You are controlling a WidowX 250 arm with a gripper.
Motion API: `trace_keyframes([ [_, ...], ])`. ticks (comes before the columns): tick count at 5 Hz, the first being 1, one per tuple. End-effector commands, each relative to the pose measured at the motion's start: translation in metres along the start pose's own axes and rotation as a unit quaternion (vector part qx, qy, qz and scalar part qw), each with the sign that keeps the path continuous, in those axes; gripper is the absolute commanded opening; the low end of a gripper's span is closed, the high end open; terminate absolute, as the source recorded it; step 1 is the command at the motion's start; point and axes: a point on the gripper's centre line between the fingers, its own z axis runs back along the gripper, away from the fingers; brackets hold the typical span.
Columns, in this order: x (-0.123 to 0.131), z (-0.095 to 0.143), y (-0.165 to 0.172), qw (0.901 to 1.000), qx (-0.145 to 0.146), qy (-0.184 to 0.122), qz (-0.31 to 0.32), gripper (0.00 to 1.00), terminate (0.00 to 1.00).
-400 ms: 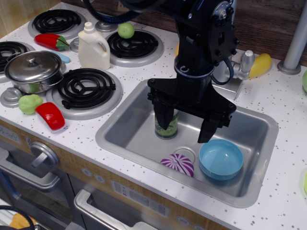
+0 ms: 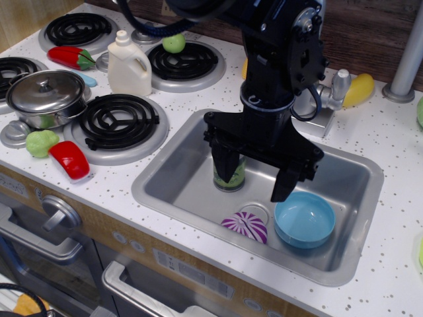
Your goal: Put detergent in sink
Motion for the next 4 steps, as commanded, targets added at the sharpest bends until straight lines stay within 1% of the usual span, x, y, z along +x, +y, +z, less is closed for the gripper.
trace_keyframes([
  [1, 0.029, 0.011, 0.031, 0.9884, 0.003, -0.014, -0.151, 1.0, 0.0],
  [2, 0.044, 0.014, 0.066, 0.9601, 0.031, -0.027, -0.277, 1.0, 0.0],
  [3, 0.06, 0.021, 0.107, 0.9375, 0.057, -0.019, -0.343, 1.0, 0.0],
  [4, 0.072, 0.023, 0.15, 0.9105, 0.091, -0.024, -0.403, 1.0, 0.0],
])
